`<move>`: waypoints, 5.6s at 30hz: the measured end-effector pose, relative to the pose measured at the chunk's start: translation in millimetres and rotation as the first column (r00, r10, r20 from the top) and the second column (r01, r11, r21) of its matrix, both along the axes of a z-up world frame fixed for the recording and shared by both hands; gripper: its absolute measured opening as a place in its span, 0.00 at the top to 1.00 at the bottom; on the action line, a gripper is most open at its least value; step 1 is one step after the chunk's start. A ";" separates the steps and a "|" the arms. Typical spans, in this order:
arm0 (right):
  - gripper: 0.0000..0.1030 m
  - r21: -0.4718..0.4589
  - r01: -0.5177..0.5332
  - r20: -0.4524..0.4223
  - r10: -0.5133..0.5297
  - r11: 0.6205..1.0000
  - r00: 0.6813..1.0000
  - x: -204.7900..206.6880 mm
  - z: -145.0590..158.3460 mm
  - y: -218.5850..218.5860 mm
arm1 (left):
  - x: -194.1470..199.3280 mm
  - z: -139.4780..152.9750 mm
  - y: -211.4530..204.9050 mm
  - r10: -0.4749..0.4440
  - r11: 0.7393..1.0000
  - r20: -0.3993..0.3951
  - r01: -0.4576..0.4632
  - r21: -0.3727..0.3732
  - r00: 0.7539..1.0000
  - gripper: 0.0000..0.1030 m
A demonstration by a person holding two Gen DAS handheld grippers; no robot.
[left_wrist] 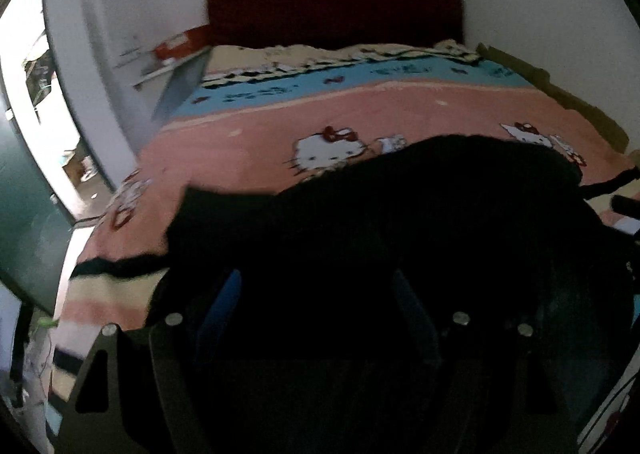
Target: Fold large clothes
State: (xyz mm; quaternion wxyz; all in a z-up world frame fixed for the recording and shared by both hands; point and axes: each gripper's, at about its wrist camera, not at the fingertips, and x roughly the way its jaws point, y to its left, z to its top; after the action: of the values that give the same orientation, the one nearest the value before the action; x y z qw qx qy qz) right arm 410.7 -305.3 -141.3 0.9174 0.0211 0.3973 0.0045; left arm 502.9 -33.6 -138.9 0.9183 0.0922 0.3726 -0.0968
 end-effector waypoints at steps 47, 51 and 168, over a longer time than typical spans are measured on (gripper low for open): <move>0.02 0.006 0.022 0.020 -0.023 1.000 1.000 -10.0 19.1 18.0 | 17.9 12.8 34.2 0.131 0.991 0.080 -0.133 0.014 0.988 0.25; 0.02 0.014 0.012 0.016 -0.012 1.000 1.000 21.2 13.3 25.9 | 45.3 9.7 19.0 0.110 0.994 0.056 -0.111 0.007 0.992 0.25; 0.26 0.702 0.030 -0.197 0.154 0.711 0.968 -10.3 -140.8 -102.9 | -0.6 -78.4 136.1 -0.321 0.738 -0.283 0.052 -0.673 0.904 0.51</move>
State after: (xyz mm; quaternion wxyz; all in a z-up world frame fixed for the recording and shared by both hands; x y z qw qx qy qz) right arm 400.4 -408.3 -282.0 0.7849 0.3535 0.4749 0.1831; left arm 502.3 102.5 -217.3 0.7872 -0.2157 0.4747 -0.3294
